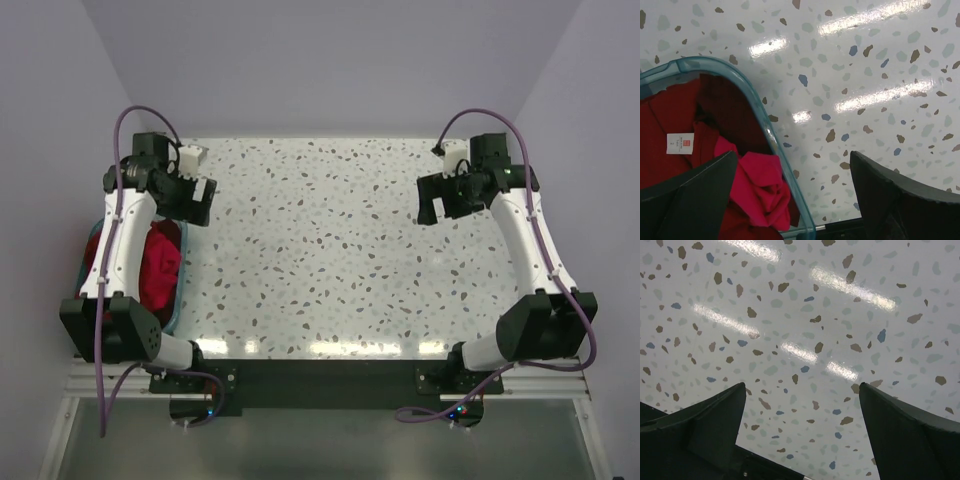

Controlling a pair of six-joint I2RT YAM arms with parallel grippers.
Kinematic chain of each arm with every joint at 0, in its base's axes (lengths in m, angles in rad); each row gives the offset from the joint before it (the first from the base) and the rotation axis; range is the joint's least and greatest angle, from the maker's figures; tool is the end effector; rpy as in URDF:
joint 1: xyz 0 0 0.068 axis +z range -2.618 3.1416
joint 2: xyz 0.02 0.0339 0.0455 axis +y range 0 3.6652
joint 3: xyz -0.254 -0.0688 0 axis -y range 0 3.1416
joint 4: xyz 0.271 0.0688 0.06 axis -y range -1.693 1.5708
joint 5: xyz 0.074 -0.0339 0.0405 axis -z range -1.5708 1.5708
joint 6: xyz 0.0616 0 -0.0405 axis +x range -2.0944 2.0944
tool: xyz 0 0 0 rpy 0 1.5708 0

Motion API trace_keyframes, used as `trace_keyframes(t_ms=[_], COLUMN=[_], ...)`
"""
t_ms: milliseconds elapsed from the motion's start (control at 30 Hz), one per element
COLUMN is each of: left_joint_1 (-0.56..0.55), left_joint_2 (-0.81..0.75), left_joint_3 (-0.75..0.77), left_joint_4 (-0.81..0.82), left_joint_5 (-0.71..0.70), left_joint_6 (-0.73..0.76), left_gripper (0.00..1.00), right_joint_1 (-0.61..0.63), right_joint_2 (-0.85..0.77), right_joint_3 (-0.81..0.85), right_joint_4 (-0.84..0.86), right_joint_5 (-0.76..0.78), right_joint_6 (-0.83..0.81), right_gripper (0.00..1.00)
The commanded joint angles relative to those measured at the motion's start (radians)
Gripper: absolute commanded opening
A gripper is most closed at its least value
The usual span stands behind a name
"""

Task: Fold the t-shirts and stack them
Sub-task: Grab the tshirt from the pile

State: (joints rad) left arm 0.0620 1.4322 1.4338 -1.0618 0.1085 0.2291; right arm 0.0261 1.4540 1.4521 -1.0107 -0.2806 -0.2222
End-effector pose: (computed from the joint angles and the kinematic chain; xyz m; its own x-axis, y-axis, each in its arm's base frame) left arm 0.3217 0.0133 0.3075 -0.8500 0.1734 -0.4974 0.1892 0.9818 0.0190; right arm 0.3315 0.0257 0.3123 -0.7892 -0.2324 -0.5684 -0.3543 0.9283 0.1124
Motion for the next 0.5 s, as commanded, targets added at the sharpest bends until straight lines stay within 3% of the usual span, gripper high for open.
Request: trace_keyframes(t_ms=[0,100,233,467], left_joint_1=[-0.001,0.03,0.212,0.346], left_joint_2=[0.002,0.016,0.036,-0.125], left_joint_3=[0.12,0.21,0.341,0.252], left_joint_4=[-0.064,-0.142,-0.254,-0.254], left_joint_5=[-0.023,-0.026,0.035,-0.093], left_joint_6=[0.045,0.09,0.196,0.52], left_gripper=[1.0,1.0,1.0,1.0], right_joint_1=[0.0,0.0,0.001,0.003], right_joint_2=[0.003,0.009,0.028,0.065], right_joint_3=[0.048,0.057,0.074,0.105], right_joint_4=[-0.011,-0.029,-0.055,-0.094], right_joint_5=[-0.029,-0.035,-0.049,-0.06], right_joint_6=[0.001,-0.009,-0.031,-0.058], right_gripper=[0.99,0.99,0.98,0.99])
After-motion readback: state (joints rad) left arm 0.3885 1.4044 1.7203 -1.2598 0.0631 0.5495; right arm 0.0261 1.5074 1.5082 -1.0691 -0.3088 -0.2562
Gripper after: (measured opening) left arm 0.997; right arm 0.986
